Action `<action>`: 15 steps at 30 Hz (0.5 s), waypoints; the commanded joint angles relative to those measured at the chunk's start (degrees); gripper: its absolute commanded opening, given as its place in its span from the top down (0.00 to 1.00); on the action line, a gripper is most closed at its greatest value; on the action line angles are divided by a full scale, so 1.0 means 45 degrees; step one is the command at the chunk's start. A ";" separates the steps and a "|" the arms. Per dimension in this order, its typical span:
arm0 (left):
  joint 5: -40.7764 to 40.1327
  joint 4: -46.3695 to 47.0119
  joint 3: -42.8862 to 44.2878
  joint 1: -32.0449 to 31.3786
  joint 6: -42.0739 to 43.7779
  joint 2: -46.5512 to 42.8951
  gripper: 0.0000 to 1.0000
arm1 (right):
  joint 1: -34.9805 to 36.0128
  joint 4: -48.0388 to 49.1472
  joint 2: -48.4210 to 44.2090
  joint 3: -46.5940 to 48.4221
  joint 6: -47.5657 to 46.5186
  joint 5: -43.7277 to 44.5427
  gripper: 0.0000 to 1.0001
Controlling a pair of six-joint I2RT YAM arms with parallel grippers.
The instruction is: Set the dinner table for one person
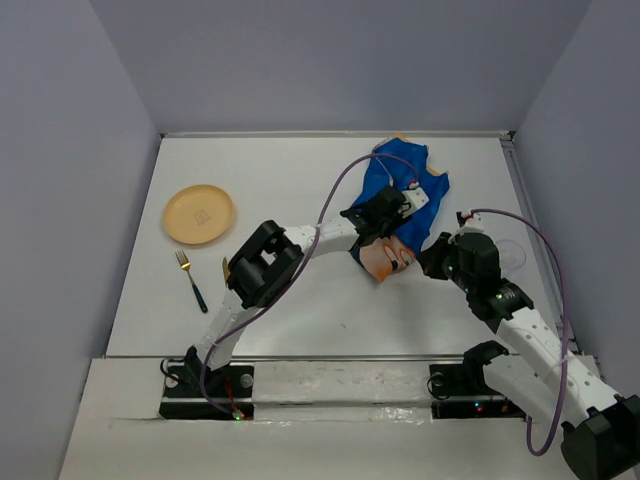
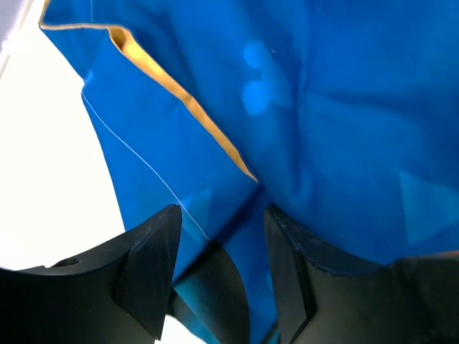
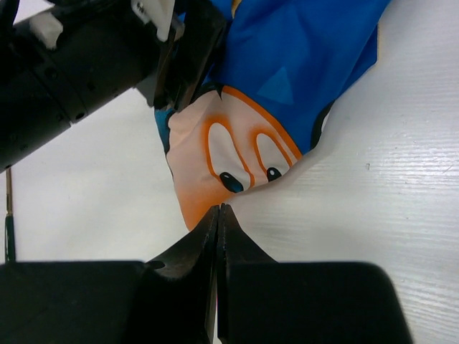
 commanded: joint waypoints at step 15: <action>-0.2056 0.0714 0.1439 0.0653 0.0248 0.0028 1.00 | -0.0060 0.0651 -0.0182 -0.0182 -0.0021 -0.0297 0.91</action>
